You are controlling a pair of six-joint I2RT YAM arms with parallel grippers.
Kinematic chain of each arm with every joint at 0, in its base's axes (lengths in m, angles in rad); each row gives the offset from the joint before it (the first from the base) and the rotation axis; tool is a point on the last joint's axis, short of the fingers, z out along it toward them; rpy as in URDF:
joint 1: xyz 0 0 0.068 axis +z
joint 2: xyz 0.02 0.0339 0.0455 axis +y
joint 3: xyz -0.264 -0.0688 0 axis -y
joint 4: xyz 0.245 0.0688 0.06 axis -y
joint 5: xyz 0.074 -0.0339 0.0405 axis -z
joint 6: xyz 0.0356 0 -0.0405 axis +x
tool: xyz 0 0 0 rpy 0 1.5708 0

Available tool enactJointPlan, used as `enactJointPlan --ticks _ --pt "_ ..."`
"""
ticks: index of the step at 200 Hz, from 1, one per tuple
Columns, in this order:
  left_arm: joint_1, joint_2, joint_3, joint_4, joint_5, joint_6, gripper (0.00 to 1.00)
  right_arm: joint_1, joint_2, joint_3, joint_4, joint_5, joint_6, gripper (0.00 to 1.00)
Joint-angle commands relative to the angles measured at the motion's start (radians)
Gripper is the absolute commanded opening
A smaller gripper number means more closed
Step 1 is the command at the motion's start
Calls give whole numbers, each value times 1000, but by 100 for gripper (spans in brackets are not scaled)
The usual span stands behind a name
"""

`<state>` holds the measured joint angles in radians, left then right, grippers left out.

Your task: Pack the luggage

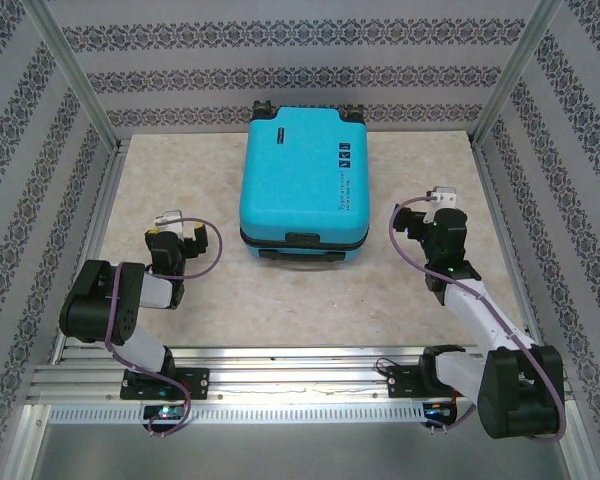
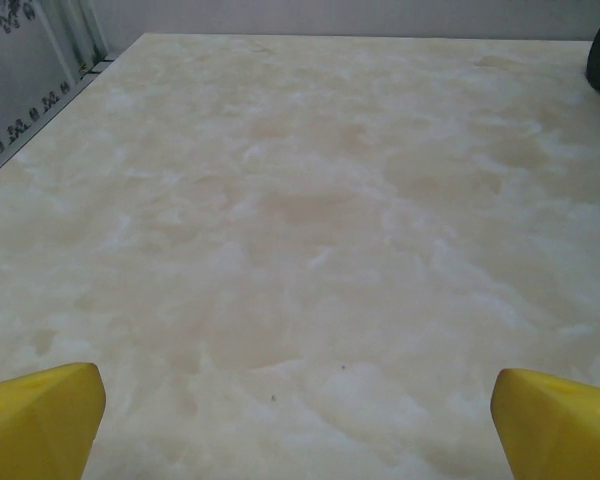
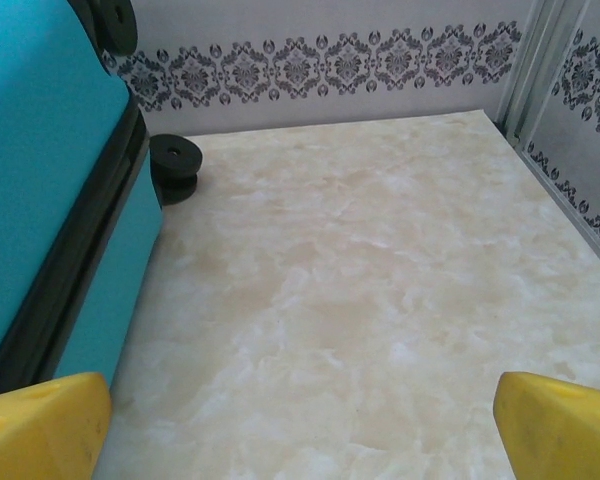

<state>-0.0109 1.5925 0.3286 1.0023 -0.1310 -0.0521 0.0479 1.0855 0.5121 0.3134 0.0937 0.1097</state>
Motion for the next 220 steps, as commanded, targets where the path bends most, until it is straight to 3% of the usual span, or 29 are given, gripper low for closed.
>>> enactJointPlan --ticks 1,64,96,111,128,145,220 --pt "7 -2 19 14 24 19 99 -5 30 -1 69 16 -23 98" --pt "8 -2 28 1 10 14 99 -5 155 -112 338 31 -76 98" --pt "7 -2 29 1 14 15 99 -12 386 -239 742 4 -89 98" --pt "6 -2 30 0 17 15 99 -9 454 -201 752 3 -91 98" --pt "7 -2 31 -2 19 17 99 -21 421 -126 569 -8 -78 98" --pt "6 -1 31 -2 19 17 99 -46 446 -135 631 -107 -75 98" --pt "7 -2 32 -3 19 18 99 -45 432 -129 595 -106 -84 98"
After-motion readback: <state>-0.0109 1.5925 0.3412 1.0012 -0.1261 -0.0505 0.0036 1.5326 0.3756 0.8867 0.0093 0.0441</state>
